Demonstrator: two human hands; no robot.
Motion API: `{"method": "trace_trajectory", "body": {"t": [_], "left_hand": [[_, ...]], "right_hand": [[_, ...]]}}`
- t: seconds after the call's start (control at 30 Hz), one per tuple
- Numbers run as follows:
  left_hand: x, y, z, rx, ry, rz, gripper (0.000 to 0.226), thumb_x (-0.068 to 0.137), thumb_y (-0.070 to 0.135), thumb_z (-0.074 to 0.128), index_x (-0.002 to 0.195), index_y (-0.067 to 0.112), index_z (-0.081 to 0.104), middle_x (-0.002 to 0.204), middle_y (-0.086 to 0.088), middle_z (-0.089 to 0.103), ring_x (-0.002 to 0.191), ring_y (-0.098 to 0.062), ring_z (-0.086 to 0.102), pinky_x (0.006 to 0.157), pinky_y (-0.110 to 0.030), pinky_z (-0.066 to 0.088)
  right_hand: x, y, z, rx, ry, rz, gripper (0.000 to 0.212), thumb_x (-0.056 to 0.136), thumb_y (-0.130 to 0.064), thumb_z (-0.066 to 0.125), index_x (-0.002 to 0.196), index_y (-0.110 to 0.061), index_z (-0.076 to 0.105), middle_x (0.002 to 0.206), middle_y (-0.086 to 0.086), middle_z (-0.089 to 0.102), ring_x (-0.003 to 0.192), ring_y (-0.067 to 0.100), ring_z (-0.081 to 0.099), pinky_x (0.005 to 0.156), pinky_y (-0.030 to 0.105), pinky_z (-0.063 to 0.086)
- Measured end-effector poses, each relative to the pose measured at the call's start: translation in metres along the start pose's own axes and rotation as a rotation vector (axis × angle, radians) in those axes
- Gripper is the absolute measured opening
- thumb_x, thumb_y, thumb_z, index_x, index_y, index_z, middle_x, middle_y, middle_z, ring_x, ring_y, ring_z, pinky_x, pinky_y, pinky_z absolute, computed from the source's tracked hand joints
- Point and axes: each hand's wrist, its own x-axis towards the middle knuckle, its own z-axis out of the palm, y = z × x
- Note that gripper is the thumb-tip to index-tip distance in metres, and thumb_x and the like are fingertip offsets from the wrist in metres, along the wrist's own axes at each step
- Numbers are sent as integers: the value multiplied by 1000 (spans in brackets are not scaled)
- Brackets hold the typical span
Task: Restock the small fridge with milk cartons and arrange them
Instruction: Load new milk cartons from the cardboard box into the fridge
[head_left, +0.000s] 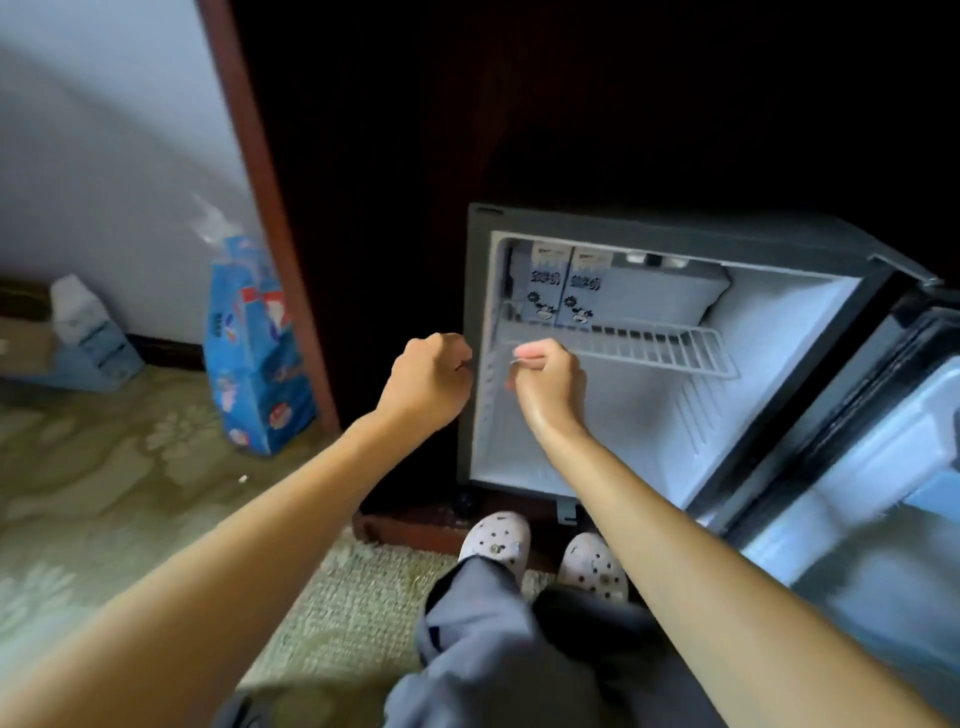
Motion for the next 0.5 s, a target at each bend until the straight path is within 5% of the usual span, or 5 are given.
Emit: {"method": "trace_trajectory", "body": {"t": [0.23,0.5], "left_hand": [[-130,-108,-84,79,142,-264,27,86,9,48,104,10,68,110,-17,67,105,-38,60,90,-38,49],[-249,-232,-108,43,162,-629,27,83,-1,51,106,2,67,109,-21,67,104,-36,61,91,-37,49]], "right_hand": [[-145,-21,102,-10,-396,-90,19,85,-8,49,94,-12,66,103,12,70,95,33,67,88,45,52],[-262,31,185,-314,-794,-57,23,85,-9,47,95,-6,67,106,15,68,103,31,61,88,36,49]]}}
